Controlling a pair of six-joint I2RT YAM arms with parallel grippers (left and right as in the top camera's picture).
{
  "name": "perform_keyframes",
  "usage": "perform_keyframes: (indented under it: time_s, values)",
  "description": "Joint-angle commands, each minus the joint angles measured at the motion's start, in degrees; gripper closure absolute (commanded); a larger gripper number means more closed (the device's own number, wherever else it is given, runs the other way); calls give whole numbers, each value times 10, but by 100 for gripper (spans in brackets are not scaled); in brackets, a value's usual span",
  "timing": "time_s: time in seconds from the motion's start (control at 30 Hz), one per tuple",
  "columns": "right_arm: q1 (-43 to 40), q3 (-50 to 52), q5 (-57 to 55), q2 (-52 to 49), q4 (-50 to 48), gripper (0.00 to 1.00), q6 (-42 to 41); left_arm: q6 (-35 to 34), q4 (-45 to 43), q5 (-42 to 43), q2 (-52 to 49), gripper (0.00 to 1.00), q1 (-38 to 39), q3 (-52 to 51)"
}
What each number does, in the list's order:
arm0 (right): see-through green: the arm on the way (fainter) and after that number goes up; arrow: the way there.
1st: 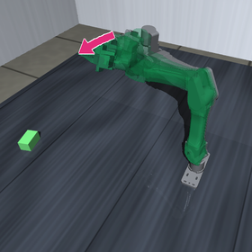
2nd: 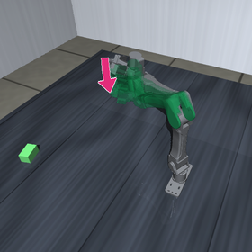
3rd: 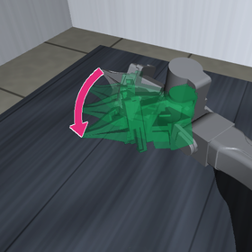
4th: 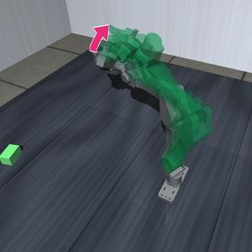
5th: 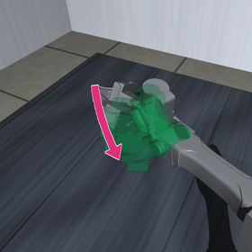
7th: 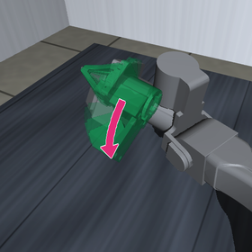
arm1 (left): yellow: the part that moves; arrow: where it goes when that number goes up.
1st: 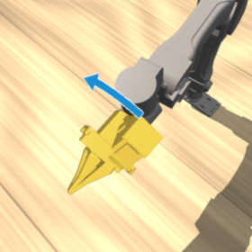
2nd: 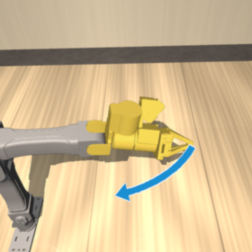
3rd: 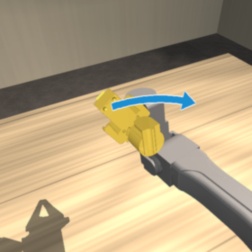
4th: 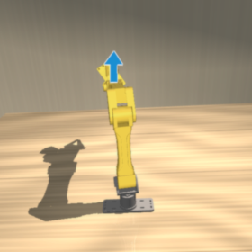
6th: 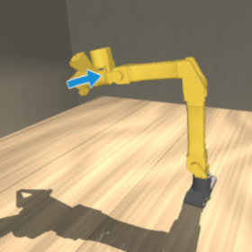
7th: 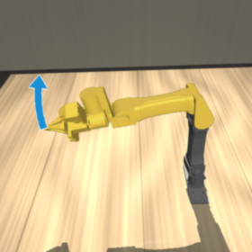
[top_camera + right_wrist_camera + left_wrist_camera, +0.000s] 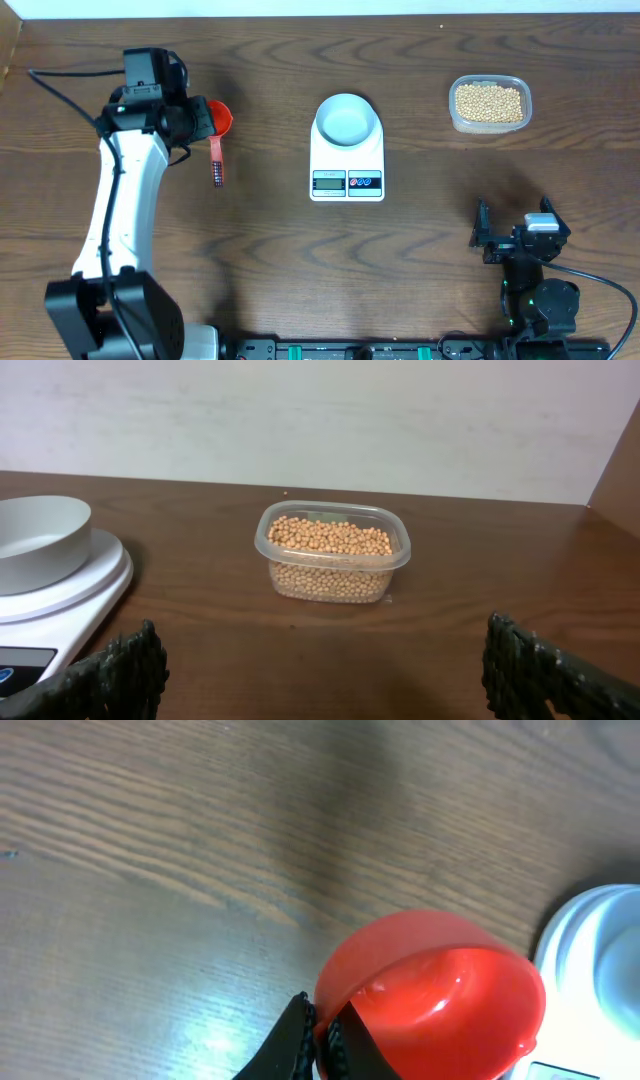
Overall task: Scoop item into bowl and weigh 50g on scale
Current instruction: 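Lift the red scoop with the left gripper toward the scale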
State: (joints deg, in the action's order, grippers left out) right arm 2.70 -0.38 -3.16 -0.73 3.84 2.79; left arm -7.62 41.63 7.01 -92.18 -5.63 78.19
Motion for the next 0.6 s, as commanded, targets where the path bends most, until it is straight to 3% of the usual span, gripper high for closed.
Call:
perform_keyframes:
  time_s: [0.0,0.2,0.57]
  values:
    - [-5,1,1,1,2,1,7,-49,9,1,24,93,-1,-5]
    - [-5,1,1,1,2,1,7,-142,30,8,34,92,-1,-5]
    - [-5,1,1,1,2,1,7,-352,88,169,35,92,-1,-5]
